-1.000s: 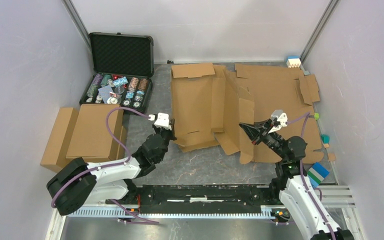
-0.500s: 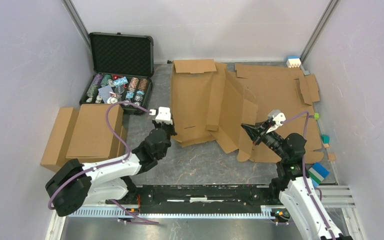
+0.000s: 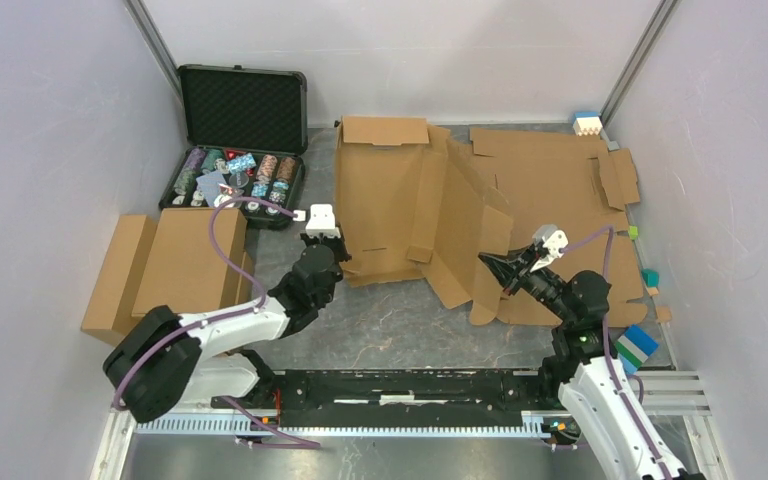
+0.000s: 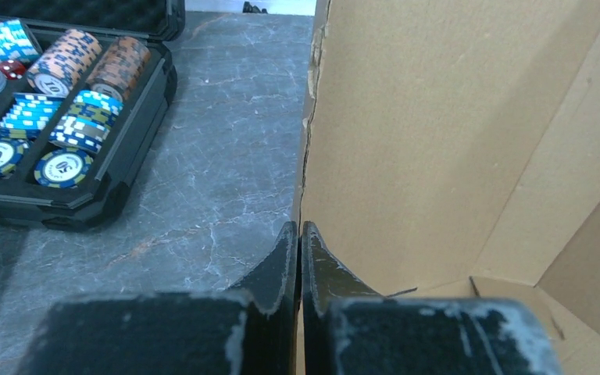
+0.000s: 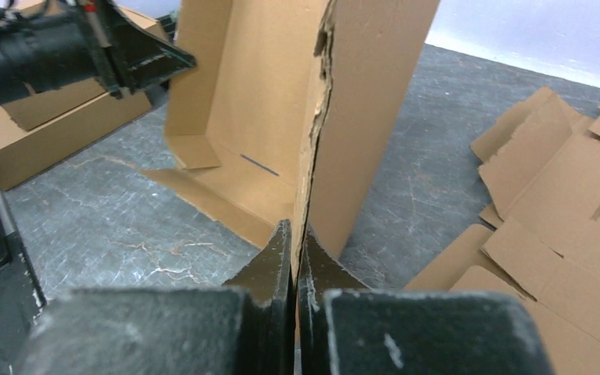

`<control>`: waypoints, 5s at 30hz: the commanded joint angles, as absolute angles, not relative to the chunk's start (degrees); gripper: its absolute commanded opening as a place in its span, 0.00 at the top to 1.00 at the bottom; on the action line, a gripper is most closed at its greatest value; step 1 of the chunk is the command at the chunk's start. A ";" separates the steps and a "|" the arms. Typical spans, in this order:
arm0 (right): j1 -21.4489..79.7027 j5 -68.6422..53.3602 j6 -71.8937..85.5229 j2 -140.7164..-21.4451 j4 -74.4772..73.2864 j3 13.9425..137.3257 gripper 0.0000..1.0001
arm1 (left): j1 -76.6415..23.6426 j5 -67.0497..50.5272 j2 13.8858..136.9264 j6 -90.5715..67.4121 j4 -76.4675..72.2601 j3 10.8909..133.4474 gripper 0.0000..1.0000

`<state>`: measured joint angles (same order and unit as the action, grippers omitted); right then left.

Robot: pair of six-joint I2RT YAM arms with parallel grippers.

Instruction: Fold the paper box

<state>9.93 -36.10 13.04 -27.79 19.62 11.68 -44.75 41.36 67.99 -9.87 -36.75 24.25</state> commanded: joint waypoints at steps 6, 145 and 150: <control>11.63 -44.12 13.76 -24.29 23.79 12.52 1.00 | -45.01 42.40 76.68 -7.62 -53.88 22.60 0.98; 14.24 -27.25 5.11 -25.85 -4.24 19.50 0.68 | -24.81 10.68 67.47 -10.71 -36.26 30.63 0.12; 14.21 -27.78 5.37 -25.84 -4.61 19.60 0.66 | -18.31 -3.39 73.10 -13.86 -43.12 33.16 0.00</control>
